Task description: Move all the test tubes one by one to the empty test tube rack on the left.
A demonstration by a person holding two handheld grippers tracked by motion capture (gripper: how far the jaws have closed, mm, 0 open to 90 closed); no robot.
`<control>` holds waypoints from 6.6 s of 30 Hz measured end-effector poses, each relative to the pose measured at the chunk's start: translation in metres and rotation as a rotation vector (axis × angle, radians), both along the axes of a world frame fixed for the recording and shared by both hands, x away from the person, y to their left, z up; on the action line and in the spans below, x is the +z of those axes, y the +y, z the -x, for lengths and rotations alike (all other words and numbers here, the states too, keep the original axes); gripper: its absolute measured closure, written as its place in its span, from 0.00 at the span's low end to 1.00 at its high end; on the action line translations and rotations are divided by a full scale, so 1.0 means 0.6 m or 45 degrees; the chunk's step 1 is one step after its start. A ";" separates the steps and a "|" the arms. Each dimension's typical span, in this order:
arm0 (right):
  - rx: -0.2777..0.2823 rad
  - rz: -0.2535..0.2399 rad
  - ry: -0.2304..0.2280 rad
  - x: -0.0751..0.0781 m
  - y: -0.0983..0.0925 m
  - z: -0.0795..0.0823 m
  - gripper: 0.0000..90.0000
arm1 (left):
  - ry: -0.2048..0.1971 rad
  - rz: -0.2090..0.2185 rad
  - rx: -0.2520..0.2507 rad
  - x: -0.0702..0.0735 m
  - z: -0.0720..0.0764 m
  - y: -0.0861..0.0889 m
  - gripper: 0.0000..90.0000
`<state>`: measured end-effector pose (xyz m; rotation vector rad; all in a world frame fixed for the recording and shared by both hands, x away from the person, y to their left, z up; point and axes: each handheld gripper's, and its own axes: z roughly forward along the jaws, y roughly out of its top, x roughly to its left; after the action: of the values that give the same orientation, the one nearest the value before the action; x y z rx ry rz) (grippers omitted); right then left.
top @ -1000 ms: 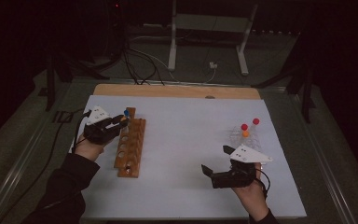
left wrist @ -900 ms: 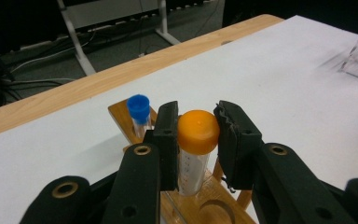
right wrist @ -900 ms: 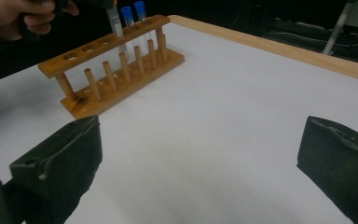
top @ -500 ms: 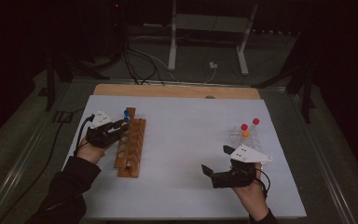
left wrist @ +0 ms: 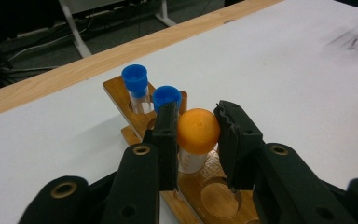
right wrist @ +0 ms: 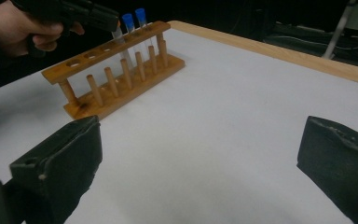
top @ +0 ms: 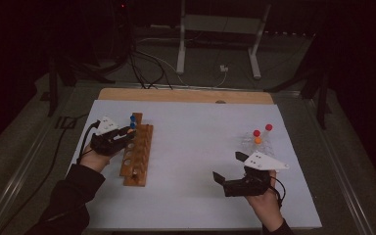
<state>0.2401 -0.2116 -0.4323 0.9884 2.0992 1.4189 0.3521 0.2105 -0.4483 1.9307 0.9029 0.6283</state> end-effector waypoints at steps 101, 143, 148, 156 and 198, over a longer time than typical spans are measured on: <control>-0.430 0.172 0.014 0.024 -0.095 -0.073 0.83 | 0.025 0.200 -0.396 0.041 0.122 -0.039 0.03; 0.132 0.235 0.138 -0.017 0.077 -0.025 0.84 | 0.031 0.135 -0.717 0.064 0.113 -0.251 0.24; 0.138 0.229 0.136 -0.016 0.076 -0.024 0.84 | 0.024 0.101 -0.719 0.058 0.110 -0.270 0.38; 0.145 0.227 0.134 -0.014 0.078 -0.022 0.83 | 0.022 0.094 -0.732 0.053 0.106 -0.286 0.60; -0.018 0.120 0.009 0.003 0.037 -0.020 0.21 | -0.065 0.106 -0.572 0.098 0.085 -0.211 0.80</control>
<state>0.2521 -0.1895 -0.4302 0.9704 2.1392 1.2990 0.3014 0.0837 -0.3892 1.9445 0.4309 0.3643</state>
